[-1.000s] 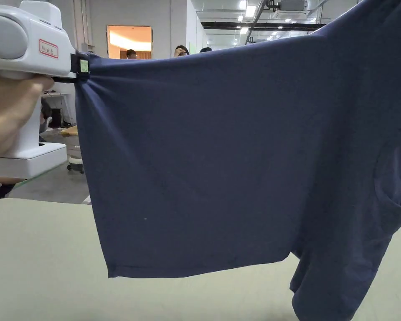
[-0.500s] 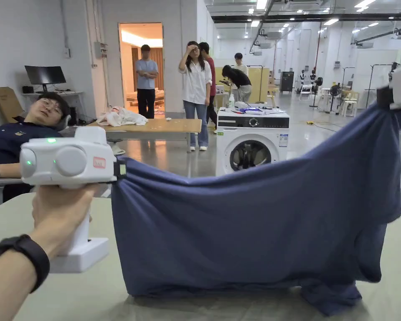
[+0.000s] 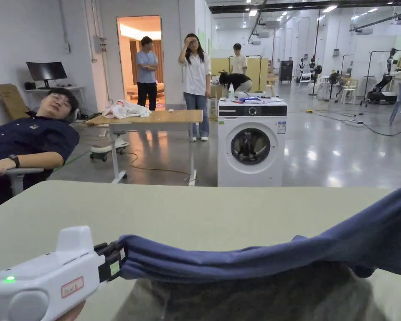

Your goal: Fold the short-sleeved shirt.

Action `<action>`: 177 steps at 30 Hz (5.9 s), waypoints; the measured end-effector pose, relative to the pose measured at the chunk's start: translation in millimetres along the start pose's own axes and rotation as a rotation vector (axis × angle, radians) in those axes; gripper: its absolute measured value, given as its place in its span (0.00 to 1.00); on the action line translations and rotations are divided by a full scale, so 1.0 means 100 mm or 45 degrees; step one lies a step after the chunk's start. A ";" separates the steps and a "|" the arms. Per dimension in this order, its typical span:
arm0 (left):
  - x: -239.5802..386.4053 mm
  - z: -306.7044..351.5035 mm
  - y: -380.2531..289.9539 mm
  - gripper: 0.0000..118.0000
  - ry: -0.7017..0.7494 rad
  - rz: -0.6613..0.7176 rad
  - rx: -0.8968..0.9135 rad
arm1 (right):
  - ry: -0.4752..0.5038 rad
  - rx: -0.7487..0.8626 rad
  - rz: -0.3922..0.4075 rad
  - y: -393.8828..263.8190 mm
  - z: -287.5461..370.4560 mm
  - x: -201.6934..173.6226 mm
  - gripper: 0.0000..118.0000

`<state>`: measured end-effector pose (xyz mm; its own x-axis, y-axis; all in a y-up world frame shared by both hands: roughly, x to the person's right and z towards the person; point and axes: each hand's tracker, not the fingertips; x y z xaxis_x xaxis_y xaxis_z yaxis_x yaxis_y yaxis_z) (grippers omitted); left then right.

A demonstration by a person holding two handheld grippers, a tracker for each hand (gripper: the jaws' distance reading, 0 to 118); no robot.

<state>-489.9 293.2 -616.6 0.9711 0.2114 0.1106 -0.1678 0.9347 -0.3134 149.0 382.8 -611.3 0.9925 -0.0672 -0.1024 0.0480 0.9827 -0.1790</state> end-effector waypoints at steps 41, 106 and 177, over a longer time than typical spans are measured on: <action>0.77 2.35 -1.13 0.76 0.387 -0.193 0.198 | -0.014 -0.070 -0.209 -1.97 1.92 -0.47 0.77; 0.25 1.04 -2.42 0.05 0.239 -0.168 -0.657 | -0.342 -0.835 -0.162 -3.12 1.41 0.12 0.18; -0.07 0.37 -1.64 0.54 0.245 0.099 -0.284 | 0.091 -0.234 -0.188 -2.25 1.21 -0.63 0.00</action>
<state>-475.3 148.8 -530.9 0.9747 0.2016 -0.0961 -0.2220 0.8276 -0.5155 89.6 187.4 -446.2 0.9653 -0.2266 -0.1300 0.1644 0.9136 -0.3719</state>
